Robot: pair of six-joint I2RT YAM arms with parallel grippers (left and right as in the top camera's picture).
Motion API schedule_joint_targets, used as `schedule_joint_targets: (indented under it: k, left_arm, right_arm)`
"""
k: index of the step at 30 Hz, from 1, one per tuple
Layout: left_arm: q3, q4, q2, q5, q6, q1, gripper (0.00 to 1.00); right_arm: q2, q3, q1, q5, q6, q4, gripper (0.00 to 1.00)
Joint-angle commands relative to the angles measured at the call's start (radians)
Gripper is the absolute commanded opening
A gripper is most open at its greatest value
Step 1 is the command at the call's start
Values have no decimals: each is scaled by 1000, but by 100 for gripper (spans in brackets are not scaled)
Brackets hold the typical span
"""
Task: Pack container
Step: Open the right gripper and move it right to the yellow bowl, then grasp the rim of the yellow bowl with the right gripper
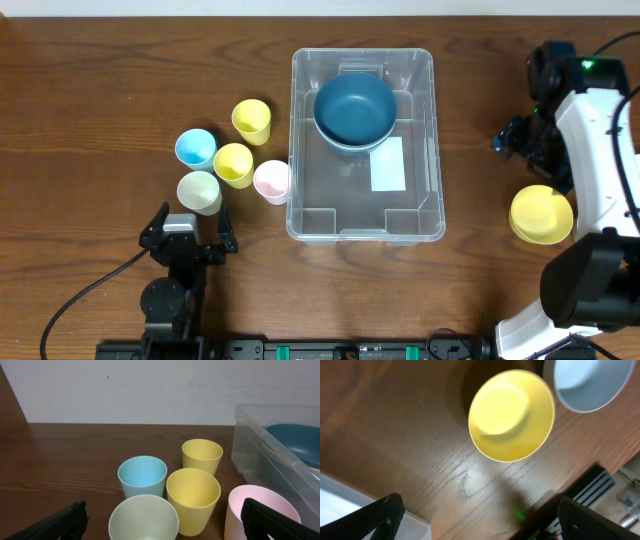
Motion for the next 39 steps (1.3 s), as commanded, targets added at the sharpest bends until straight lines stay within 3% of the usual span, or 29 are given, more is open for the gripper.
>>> schedule_joint_targets:
  k: [1, 12, 22, 32, 34, 39]
  left_arm:
    - [-22, -32, -1, -1, 14, 3, 98]
    - [-22, -32, -1, -1, 14, 3, 98]
    - [-22, -32, -1, -1, 14, 3, 98]
    - [-22, -32, -1, -1, 14, 3, 98]
    - [-22, -32, -1, -1, 14, 3, 98]
    - [-22, -32, -1, -1, 14, 3, 98]
  right_arm:
    - [-10, -81, -5, -8, 32, 39, 99]
    - [-10, -361, -63, -46, -21, 353, 99]
    - [-10, -466, -135, -125, -151, 538, 99]
    - [-10, -615, -133, -125, -169, 765, 99]
    - [-10, -631, -133, -124, -170, 784, 96]
    - [-10, -639, -134, -124, -170, 808, 73]
